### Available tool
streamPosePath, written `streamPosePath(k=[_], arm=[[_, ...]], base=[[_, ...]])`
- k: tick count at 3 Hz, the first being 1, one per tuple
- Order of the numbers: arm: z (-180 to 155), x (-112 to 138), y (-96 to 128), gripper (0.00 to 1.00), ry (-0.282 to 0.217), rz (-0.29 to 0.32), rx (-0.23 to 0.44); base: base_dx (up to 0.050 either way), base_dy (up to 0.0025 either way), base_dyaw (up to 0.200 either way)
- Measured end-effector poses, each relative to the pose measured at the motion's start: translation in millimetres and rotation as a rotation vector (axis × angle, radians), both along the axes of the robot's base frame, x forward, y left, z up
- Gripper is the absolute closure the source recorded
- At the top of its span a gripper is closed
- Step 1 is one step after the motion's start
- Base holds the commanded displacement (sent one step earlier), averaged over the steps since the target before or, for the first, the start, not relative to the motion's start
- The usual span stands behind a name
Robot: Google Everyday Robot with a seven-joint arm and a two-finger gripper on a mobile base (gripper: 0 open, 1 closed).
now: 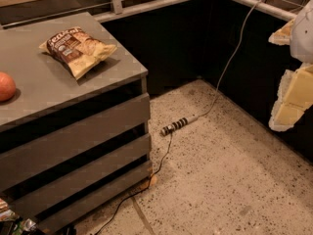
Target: Move apple near rxbar chocolate
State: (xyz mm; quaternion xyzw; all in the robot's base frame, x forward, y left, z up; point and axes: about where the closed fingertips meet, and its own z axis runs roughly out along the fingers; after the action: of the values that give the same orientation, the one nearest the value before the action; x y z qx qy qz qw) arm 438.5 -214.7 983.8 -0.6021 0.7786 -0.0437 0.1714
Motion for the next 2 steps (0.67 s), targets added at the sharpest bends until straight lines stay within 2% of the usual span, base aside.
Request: streamPosePath(k=[1,2], arm=[[0.0,0.0,0.0,0.00,0.000,0.000,0.000],[0.0,0.0,0.0,0.00,0.000,0.000,0.000]], base=[[0.042,0.00229,0.102],[0.050,-0.00002,0.001]])
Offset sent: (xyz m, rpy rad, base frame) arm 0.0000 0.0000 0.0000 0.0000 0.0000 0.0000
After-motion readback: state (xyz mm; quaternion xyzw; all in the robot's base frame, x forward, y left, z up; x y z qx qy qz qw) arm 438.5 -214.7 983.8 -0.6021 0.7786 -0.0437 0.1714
